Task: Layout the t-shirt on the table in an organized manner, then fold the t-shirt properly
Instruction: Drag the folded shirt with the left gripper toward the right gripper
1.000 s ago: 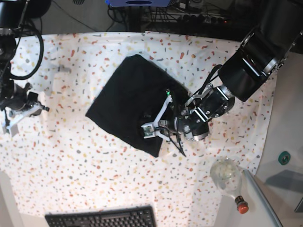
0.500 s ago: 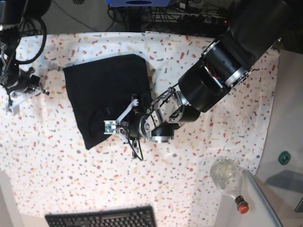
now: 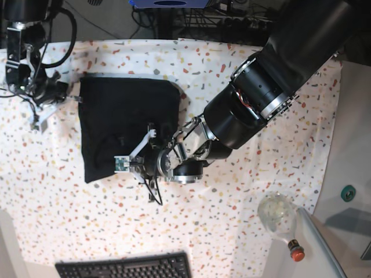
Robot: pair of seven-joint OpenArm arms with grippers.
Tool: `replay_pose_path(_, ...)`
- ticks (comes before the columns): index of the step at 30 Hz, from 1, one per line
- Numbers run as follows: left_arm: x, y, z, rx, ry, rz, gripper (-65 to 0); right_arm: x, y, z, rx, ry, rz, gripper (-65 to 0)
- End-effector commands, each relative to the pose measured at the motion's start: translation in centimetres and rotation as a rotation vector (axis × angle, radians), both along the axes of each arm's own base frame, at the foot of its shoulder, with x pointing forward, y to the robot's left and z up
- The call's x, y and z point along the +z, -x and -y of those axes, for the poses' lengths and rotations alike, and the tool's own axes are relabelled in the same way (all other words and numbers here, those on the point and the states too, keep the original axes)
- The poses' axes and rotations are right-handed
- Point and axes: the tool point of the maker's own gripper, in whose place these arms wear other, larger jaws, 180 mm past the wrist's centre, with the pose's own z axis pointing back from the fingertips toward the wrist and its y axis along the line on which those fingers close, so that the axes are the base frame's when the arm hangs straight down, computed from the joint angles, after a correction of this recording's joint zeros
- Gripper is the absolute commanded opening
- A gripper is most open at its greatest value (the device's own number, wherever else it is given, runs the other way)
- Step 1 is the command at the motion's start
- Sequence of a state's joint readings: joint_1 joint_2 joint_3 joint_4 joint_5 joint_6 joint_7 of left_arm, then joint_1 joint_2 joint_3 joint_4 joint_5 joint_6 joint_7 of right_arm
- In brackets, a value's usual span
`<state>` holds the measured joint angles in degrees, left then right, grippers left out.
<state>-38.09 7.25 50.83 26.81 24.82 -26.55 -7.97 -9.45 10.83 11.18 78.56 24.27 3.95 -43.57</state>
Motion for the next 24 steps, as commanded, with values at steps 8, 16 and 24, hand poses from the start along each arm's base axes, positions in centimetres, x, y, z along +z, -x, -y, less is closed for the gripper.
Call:
replay_pose_path(8, 2.1, -1.1, 1.6, -0.019, 0.042, 0.042, -65.0, 0.6, -0.3, -0.8, 0.030, -0.018, 0.017, -65.0)
replay_pose_path(16, 1.7, -0.3, 2.0, -0.075, 0.011, 0.049, -33.9, 0.5, -0.2, -0.9, 0.034, -0.020, 0.013, -65.0)
replay_pose_path(24, 4.9, -1.0, 4.2, -0.117, 0.072, 0.122, -31.4, 0.4, -0.2, -0.9, 0.035, -0.019, 0.012, -65.0)
